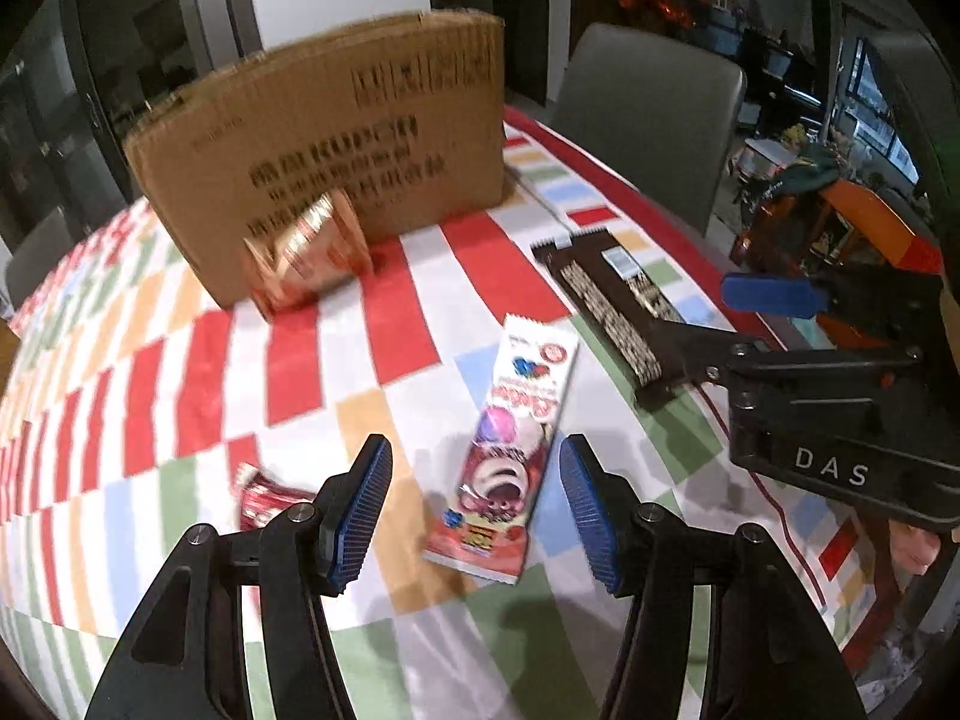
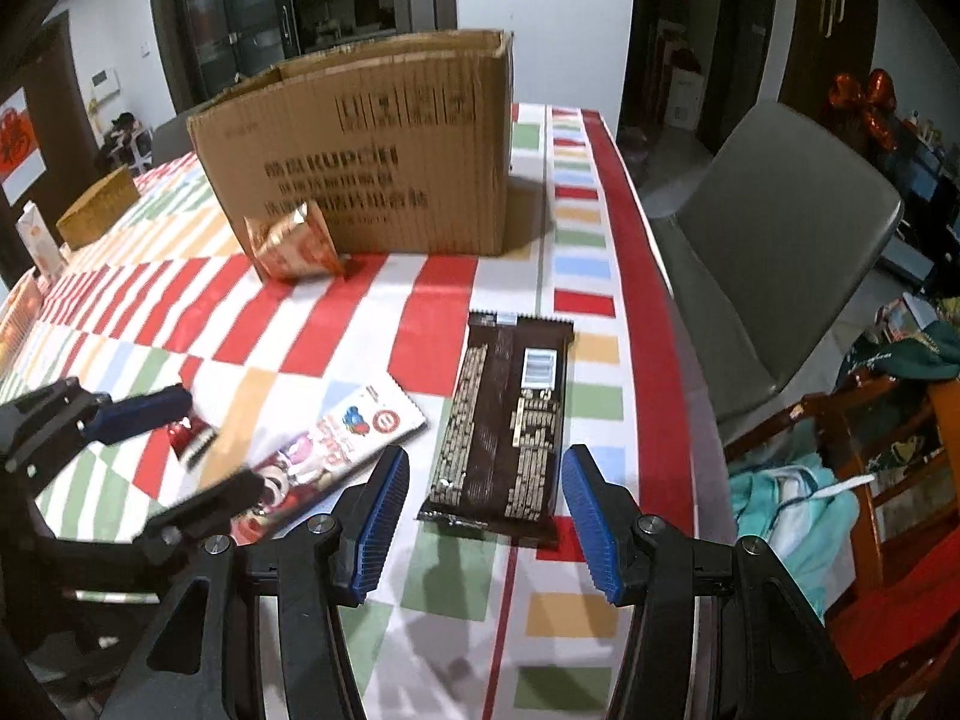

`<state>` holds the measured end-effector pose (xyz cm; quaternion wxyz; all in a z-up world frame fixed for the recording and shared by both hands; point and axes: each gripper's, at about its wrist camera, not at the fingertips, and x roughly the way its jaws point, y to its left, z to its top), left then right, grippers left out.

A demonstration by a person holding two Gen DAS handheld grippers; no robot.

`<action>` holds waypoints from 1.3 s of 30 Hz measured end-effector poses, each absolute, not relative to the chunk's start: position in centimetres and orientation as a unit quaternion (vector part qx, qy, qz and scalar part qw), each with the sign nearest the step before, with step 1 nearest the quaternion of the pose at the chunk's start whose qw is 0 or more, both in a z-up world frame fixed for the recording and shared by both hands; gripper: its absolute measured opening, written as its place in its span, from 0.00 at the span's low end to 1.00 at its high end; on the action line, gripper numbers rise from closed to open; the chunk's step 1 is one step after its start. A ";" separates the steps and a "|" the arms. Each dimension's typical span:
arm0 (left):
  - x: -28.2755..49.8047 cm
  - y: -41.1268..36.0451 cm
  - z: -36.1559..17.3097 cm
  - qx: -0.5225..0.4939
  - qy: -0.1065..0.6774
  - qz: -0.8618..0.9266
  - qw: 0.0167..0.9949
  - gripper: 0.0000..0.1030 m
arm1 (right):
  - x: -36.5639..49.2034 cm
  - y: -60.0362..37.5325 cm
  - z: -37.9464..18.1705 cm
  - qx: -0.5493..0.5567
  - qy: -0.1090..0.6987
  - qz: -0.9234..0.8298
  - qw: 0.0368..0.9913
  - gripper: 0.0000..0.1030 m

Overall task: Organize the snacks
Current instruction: 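Move both tools back down toward the chocolate bar and lollipop pack, then grasp the pink lollipop pack with the left tool while the right tool grasps the brown chocolate bar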

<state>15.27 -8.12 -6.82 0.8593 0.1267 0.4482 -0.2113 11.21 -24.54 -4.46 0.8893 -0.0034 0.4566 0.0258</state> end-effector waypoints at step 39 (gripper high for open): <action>17.7 -7.5 -7.6 0.054 0.472 -0.203 0.856 0.24 | 14.7 -24.2 -7.8 0.012 0.491 0.022 0.871 0.49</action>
